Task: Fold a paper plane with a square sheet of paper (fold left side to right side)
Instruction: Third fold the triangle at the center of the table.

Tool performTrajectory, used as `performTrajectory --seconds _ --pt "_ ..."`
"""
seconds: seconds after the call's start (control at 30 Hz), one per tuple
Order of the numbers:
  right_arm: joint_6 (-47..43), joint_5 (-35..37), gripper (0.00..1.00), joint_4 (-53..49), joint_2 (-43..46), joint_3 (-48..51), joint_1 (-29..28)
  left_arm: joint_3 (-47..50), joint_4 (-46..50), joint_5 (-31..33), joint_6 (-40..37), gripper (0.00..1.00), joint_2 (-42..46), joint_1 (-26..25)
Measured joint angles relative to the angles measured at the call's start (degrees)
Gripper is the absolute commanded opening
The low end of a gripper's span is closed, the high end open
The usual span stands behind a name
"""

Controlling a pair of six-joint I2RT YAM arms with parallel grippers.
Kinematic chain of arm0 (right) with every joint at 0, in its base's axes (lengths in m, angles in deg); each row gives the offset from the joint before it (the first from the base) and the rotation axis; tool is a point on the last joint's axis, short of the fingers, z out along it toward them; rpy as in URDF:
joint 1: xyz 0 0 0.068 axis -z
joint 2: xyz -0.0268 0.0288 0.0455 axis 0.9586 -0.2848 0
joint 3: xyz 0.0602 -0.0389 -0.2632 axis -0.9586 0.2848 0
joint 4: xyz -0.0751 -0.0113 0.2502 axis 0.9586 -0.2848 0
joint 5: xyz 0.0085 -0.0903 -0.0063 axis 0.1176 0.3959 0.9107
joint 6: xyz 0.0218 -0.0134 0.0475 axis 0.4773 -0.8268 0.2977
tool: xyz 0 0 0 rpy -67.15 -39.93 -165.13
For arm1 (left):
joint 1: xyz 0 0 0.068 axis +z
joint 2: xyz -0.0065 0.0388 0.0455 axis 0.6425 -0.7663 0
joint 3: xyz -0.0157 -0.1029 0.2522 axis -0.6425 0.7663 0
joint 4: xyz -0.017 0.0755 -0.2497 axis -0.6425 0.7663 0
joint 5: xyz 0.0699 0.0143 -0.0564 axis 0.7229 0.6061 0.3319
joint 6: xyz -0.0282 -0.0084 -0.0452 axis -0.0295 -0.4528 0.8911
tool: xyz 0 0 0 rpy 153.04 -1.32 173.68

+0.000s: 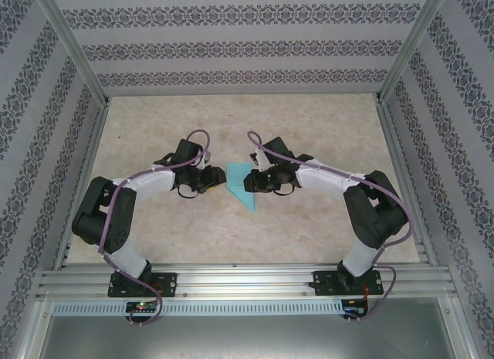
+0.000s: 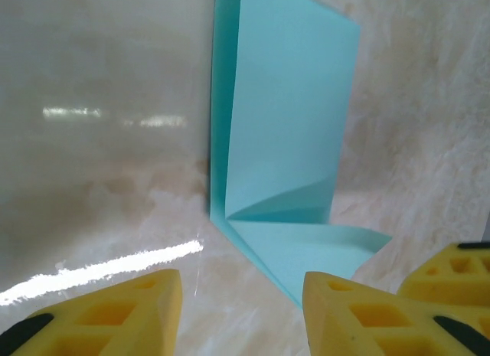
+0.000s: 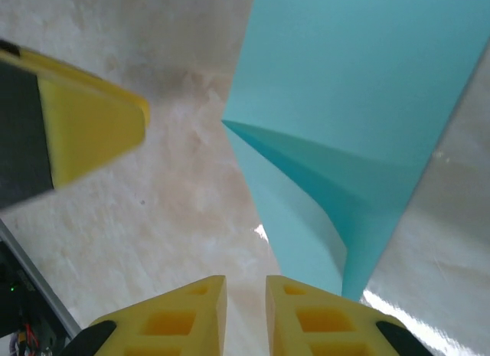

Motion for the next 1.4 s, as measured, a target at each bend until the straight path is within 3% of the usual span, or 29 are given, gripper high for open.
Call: performTrajectory --seconds 0.23,0.57,0.9,1.03,1.27,1.4 --pt "-0.76 1.53 0.2 -0.39 -5.95 -2.19 0.76 0.52 -2.03 -0.98 1.77 0.49 -1.9 -1.51" --pt "-1.66 3.91 0.2 -1.09 -7.5 -2.97 1.62 -1.99 -2.8 -1.11 2.78 0.49 -4.26 -3.58" --pt "-1.99 4.11 0.2 -1.09 -8.24 -2.97 1.62 -4.24 -3.32 -1.11 3.3 0.43 -7.39 -4.37" --pt "-2.16 4.11 0.2 -1.09 -8.28 -2.97 1.62 -4.37 -4.13 -1.11 3.82 0.37 -8.0 -4.37" --pt "-2.19 4.13 0.22 -1.05 -8.26 -2.99 1.62 -4.37 -5.29 -1.11 4.76 0.14 -8.57 -4.37" --pt "-2.49 5.18 0.25 -1.09 -7.56 -2.97 1.62 -4.37 -5.55 -1.09 4.94 0.06 -8.57 -4.37"
